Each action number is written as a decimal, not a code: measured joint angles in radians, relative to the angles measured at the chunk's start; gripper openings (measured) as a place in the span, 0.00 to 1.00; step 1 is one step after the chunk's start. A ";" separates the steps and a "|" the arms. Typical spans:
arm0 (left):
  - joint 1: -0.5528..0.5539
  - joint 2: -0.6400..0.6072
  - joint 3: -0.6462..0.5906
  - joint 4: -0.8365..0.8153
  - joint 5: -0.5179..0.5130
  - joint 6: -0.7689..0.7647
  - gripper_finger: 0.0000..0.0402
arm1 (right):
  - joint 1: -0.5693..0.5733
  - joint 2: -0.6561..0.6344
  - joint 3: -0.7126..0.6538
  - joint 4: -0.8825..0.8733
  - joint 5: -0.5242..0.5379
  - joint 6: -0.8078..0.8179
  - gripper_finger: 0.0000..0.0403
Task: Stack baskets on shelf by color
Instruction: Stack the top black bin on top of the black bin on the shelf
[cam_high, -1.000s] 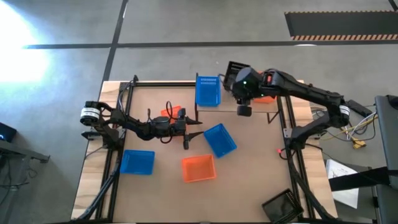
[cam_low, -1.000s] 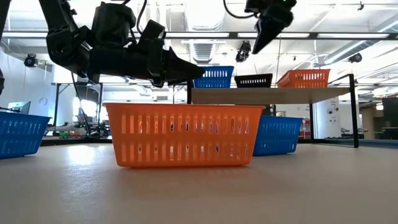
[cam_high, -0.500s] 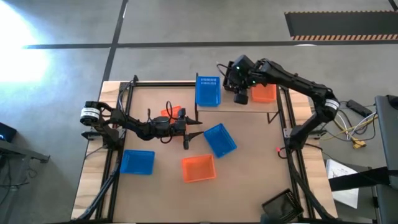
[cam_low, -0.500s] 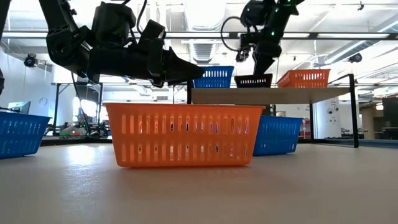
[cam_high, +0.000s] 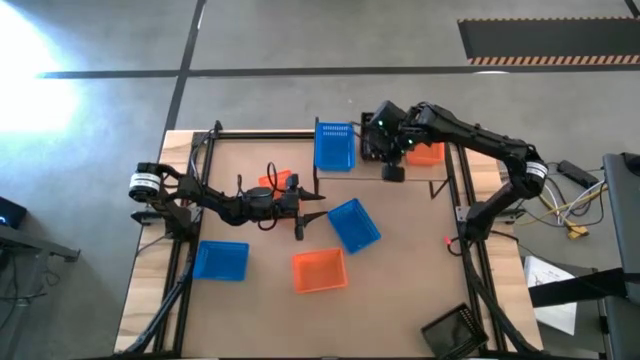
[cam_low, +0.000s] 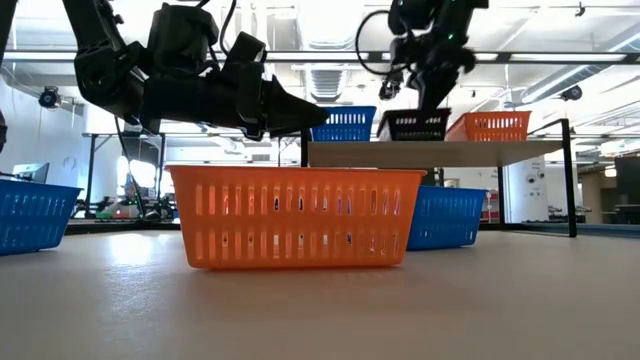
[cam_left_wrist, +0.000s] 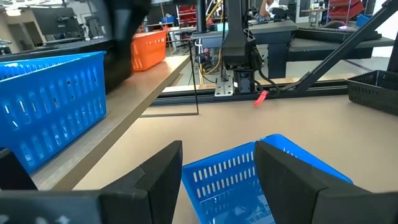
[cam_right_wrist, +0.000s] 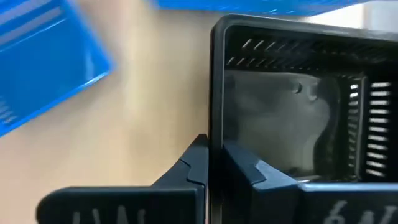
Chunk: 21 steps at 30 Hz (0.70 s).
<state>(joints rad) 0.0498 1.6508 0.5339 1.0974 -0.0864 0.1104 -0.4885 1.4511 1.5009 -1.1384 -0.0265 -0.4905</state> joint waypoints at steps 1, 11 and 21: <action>0.000 0.000 0.000 0.000 0.000 0.000 0.46 | 0.014 -0.006 0.000 -0.020 0.000 0.004 0.04; 0.000 0.000 0.000 -0.001 0.000 -0.003 0.46 | 0.050 -0.030 -0.002 -0.031 0.000 0.053 0.05; -0.002 0.000 -0.002 -0.017 0.000 -0.027 0.46 | 0.050 -0.030 -0.002 -0.031 0.009 0.082 0.16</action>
<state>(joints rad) 0.0479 1.6508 0.5316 1.0809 -0.0860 0.0837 -0.4385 1.4216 1.4986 -1.1694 -0.0177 -0.4087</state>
